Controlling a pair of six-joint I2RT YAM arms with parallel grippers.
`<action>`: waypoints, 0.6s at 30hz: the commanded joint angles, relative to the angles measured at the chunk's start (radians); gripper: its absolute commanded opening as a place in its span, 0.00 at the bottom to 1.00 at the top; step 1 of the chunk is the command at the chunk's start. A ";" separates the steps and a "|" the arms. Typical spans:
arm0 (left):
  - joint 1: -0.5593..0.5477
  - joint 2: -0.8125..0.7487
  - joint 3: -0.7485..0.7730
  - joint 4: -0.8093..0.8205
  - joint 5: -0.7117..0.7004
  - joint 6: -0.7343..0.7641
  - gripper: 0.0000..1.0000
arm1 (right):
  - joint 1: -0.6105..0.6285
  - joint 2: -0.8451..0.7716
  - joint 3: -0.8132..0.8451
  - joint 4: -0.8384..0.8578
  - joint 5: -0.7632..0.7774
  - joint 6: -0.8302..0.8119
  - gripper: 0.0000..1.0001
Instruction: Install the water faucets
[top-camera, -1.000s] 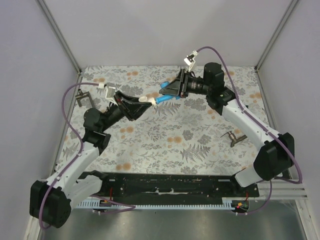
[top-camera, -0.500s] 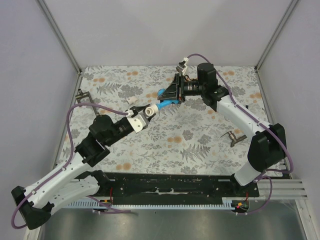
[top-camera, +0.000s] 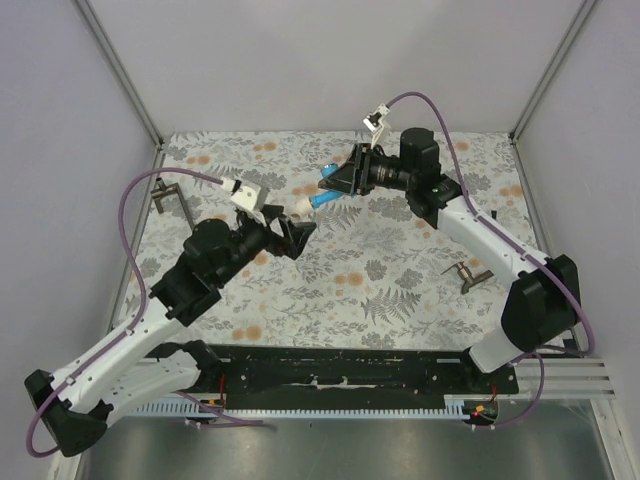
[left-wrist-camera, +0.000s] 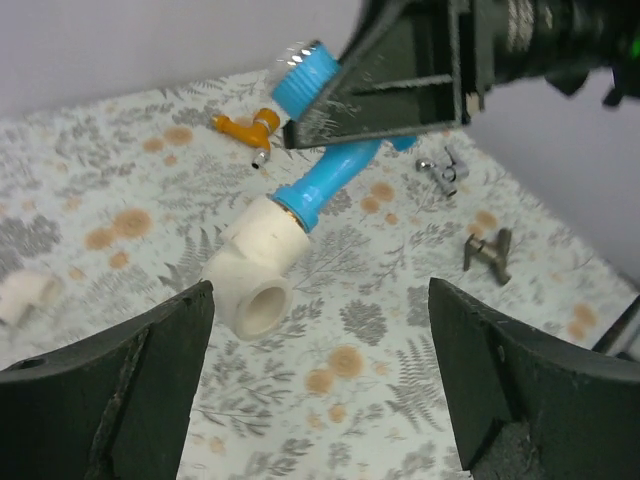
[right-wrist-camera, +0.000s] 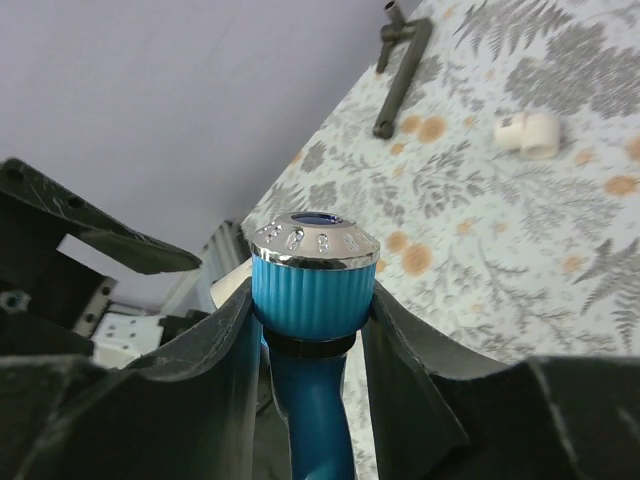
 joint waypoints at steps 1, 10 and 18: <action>0.087 0.019 0.119 -0.099 -0.063 -0.455 0.92 | -0.001 -0.106 -0.070 0.245 0.125 -0.182 0.00; 0.376 0.096 -0.008 0.176 0.290 -1.092 0.89 | -0.001 -0.187 -0.187 0.513 0.160 -0.249 0.00; 0.374 0.168 -0.037 0.432 0.360 -1.284 0.89 | 0.001 -0.194 -0.237 0.685 0.164 -0.176 0.00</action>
